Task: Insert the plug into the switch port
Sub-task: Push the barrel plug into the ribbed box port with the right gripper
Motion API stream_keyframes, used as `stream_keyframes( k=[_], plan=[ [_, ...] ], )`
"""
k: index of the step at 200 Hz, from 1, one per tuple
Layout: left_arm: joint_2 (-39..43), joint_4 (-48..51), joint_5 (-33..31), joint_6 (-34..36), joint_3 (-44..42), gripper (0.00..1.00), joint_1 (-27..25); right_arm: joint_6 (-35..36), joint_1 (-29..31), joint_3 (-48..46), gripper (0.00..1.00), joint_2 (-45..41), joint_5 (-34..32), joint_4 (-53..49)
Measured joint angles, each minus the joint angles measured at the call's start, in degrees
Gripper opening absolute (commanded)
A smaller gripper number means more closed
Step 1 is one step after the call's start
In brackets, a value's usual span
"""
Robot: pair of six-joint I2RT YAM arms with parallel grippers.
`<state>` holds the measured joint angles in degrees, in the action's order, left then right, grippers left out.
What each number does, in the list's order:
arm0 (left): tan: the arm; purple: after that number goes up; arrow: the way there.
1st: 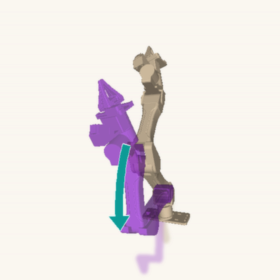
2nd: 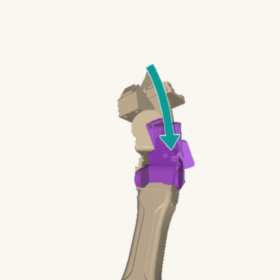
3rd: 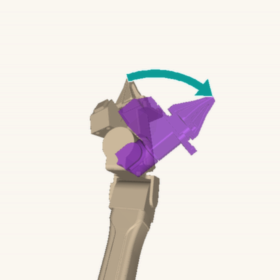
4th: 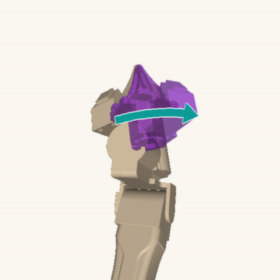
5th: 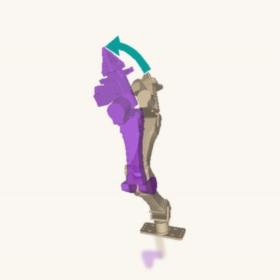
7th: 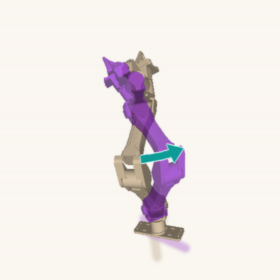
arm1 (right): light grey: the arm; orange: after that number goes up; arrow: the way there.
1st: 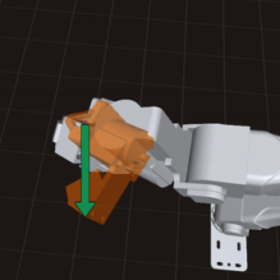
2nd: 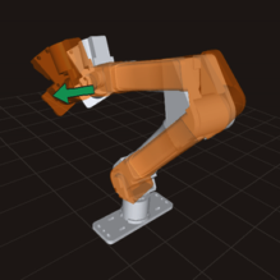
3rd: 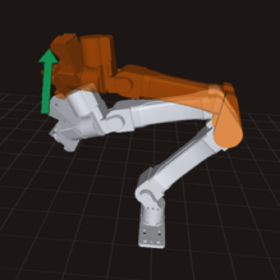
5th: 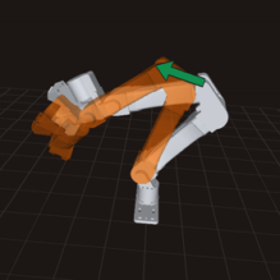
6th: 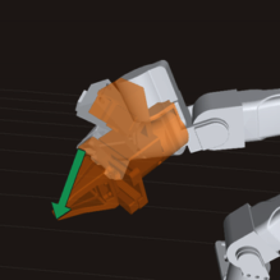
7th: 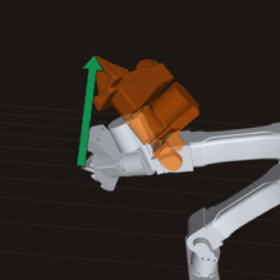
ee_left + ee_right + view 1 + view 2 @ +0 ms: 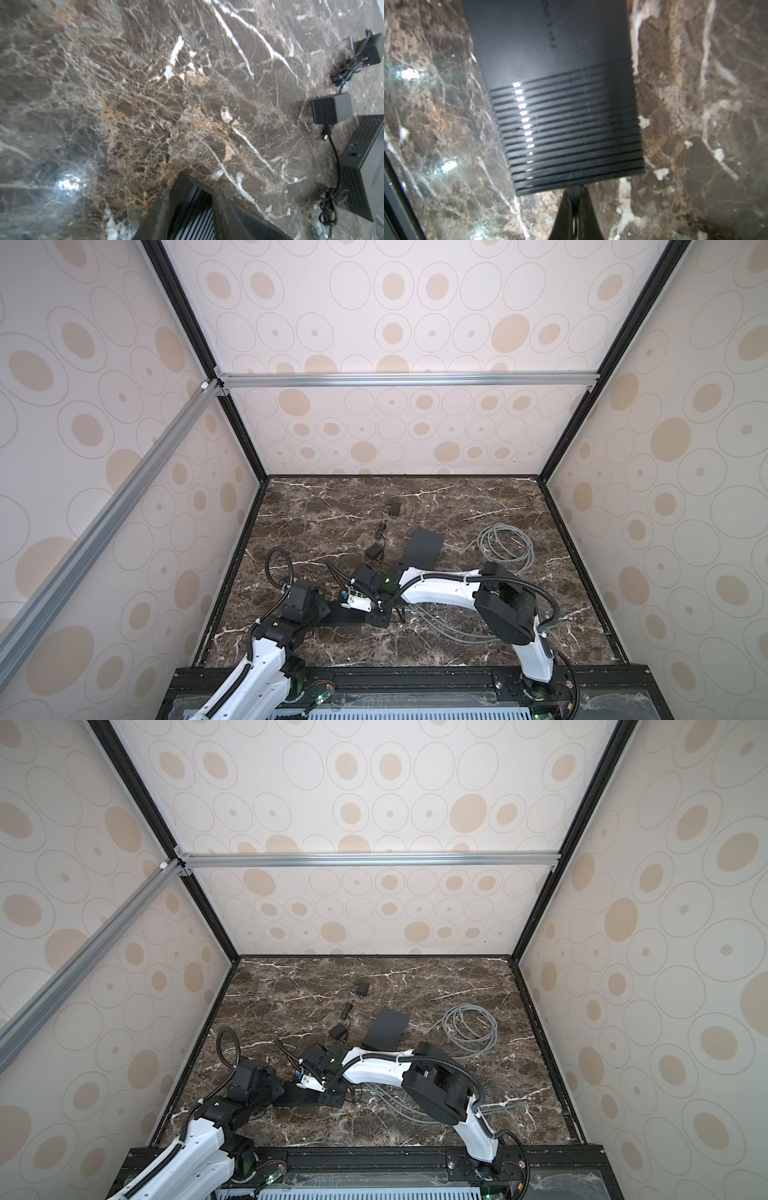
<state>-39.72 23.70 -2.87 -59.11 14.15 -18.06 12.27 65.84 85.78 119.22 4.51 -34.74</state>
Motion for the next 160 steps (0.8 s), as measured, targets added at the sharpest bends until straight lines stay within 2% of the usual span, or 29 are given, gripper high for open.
stream_keyframes(
  k=[105, 160],
  plan=[
    [0.3, -0.5, -1.8, 0.0, -0.4, 0.35, 0.0, -0.7, -0.3, 5.5, 0.02, 3.0, -0.3, -4.2],
    [1.2, -0.7, -0.6, -0.3, -0.9, 0.35, -0.4, -1.1, -0.3, -5.1, 0.05, -2.4, -2.5, 6.8]
  ],
)
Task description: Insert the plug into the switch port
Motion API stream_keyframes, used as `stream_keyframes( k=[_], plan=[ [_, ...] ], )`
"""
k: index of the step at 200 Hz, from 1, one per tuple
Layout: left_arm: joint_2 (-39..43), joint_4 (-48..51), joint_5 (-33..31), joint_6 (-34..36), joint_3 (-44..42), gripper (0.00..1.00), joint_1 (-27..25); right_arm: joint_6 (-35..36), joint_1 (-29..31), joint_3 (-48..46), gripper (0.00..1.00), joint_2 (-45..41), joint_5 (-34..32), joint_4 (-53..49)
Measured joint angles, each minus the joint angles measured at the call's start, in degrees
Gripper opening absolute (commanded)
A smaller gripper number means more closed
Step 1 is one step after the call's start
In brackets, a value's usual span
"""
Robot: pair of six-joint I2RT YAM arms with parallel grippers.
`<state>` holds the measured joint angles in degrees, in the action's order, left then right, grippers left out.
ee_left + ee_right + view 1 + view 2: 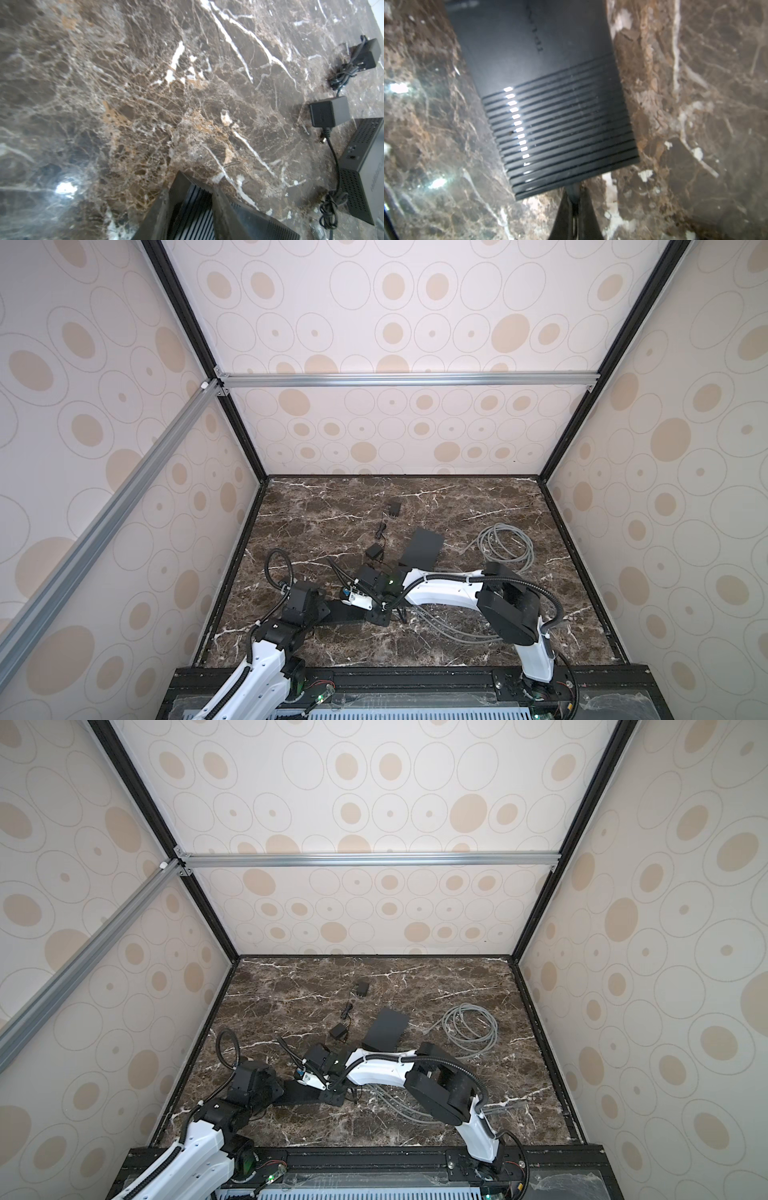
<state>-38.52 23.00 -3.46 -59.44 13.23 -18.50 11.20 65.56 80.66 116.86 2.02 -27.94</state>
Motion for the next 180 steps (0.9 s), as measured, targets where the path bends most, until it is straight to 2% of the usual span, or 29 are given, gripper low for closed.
stream_keyframes(
  k=[29, 123, 166, 180],
  plan=[
    [0.0, -0.3, 1.5, -0.5, 0.0, 0.35, 0.0, -0.3, 0.0, -2.2, 0.17, -1.1, -0.8, 2.8],
    [-0.4, -0.4, 2.8, -1.0, 0.1, 0.36, -0.5, 0.4, 0.0, -3.7, 0.27, -1.8, -1.5, 5.4],
    [-2.6, 0.2, 3.8, -0.8, 1.7, 0.39, -1.1, 1.2, 0.0, -8.1, 0.41, -4.9, -0.9, 8.5],
    [-3.7, 0.4, 3.8, -0.6, 2.4, 0.42, -1.3, 1.7, 0.0, -9.7, 0.42, -6.5, -0.3, 9.5]
  ],
)
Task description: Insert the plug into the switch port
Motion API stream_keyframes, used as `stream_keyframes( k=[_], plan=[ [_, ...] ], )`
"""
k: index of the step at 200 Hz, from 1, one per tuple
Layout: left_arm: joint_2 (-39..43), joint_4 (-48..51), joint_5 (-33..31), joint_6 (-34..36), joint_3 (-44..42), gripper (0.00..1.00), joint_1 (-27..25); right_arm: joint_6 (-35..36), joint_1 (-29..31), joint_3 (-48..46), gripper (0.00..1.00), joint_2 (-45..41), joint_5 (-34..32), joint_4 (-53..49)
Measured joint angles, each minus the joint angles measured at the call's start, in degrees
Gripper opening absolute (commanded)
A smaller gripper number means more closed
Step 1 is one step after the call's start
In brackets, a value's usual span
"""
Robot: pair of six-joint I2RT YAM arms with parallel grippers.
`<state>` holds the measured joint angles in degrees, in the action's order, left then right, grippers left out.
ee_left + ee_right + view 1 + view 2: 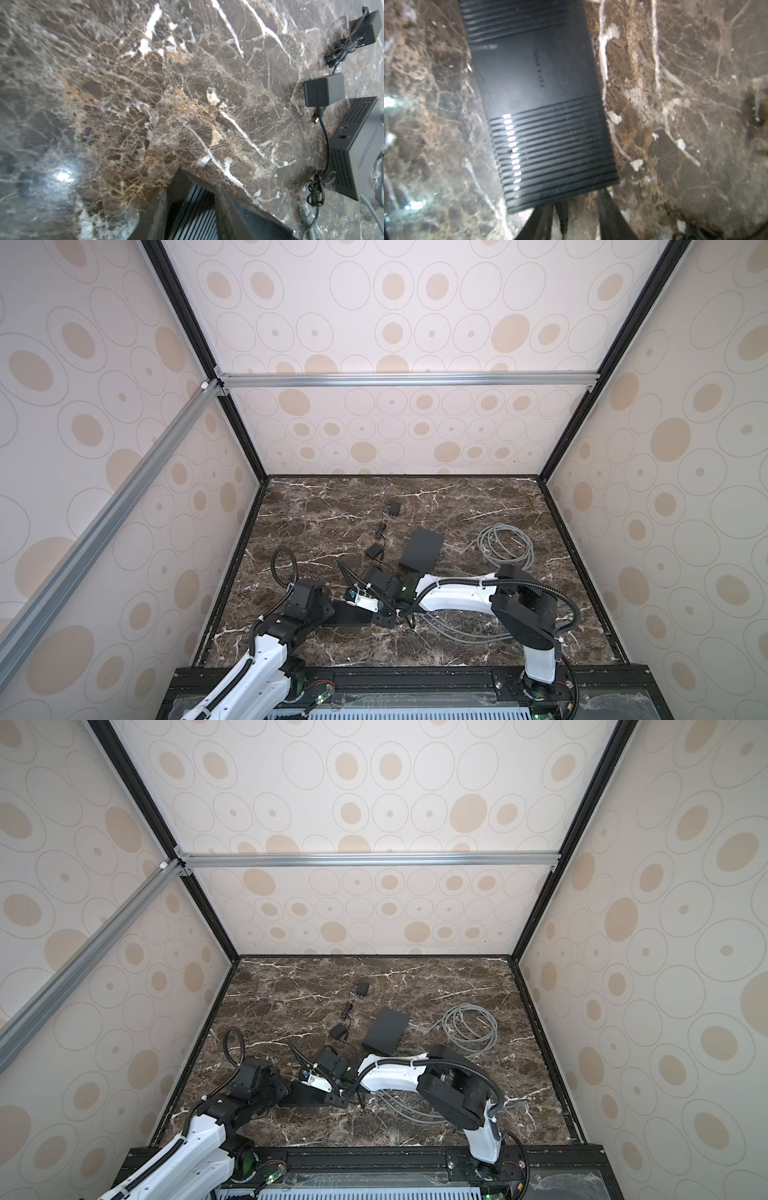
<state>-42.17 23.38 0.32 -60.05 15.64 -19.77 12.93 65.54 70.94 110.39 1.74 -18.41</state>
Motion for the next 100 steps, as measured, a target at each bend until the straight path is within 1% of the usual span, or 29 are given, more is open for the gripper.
stream_keyframes(
  k=[30, 52, 76, 100],
  plan=[
    [-1.6, 0.7, -0.4, 0.5, 1.6, 0.46, -0.2, 0.1, -0.3, -4.3, 0.41, -5.0, 1.5, 1.8],
    [-3.3, 1.3, -1.1, 1.4, 3.5, 0.53, -0.2, -0.7, -0.8, -9.3, 0.41, -10.7, 1.7, 3.1],
    [-7.1, 1.8, -1.4, 4.2, 7.7, 0.55, -0.2, -3.4, -1.6, -16.9, 0.4, -20.2, 0.9, 4.5],
    [-13.2, 1.0, -1.3, 10.0, 15.6, 0.58, -0.3, -9.6, -2.3, -23.6, 0.32, -31.2, -2.7, 4.1]
  ],
)
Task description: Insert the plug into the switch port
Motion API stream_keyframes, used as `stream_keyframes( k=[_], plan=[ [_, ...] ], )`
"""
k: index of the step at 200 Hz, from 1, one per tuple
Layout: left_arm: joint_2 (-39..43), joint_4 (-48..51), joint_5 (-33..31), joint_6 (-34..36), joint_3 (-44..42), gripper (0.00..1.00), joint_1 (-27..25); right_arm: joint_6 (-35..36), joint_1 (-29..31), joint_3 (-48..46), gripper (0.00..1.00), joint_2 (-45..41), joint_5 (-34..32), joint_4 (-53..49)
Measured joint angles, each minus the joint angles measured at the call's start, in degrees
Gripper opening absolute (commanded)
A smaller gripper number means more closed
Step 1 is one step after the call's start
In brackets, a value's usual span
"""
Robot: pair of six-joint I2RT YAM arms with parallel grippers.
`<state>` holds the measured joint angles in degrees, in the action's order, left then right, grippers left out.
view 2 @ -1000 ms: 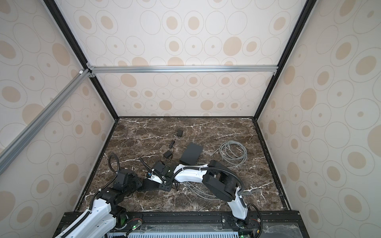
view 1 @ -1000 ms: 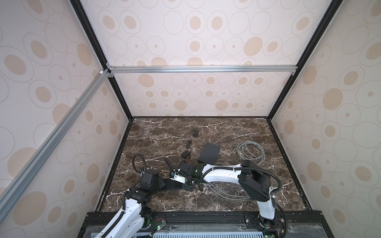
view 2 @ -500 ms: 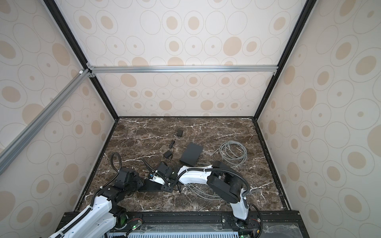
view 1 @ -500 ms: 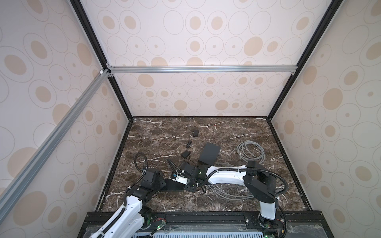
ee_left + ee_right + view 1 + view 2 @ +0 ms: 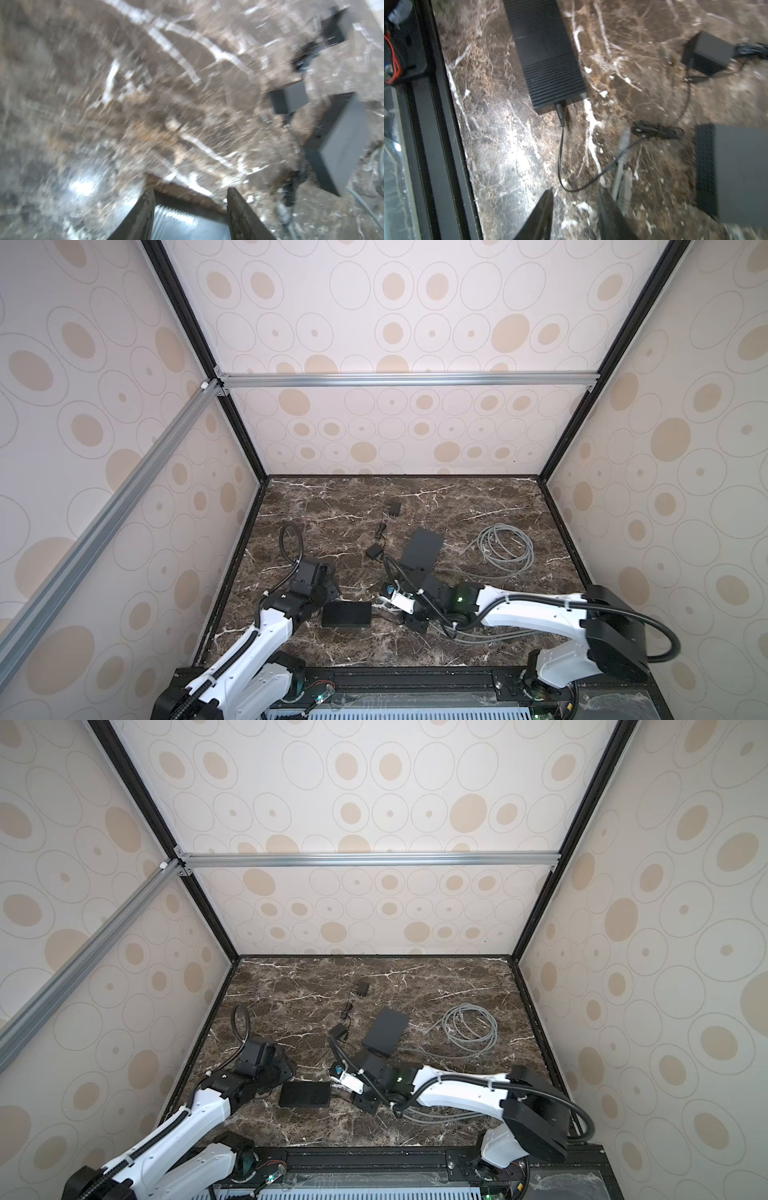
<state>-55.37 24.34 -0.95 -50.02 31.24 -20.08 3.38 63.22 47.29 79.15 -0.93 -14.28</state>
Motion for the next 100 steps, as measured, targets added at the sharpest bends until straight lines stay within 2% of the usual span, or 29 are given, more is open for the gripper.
stream_keyframes(
  k=[19, 58, 75, 100],
  plan=[
    [-6.2, -2.6, 1.7, 5.3, 6.6, 0.62, -0.2, -6.8, -1.4, -4.0, 0.29, -10.2, -4.7, -2.1],
    [-23.5, -6.5, 6.9, 16.6, 18.8, 0.67, -2.3, -16.0, -5.9, -10.4, 0.32, -31.7, -10.6, -9.4],
    [-31.0, -6.4, 7.5, 20.4, 24.3, 0.67, -3.2, -18.2, -7.3, -13.2, 0.32, -37.3, -10.8, -12.2],
    [-41.1, -5.4, 8.1, 25.8, 32.3, 0.66, -4.1, -20.9, -8.2, -18.1, 0.34, -41.2, -10.6, -13.9]
  ],
)
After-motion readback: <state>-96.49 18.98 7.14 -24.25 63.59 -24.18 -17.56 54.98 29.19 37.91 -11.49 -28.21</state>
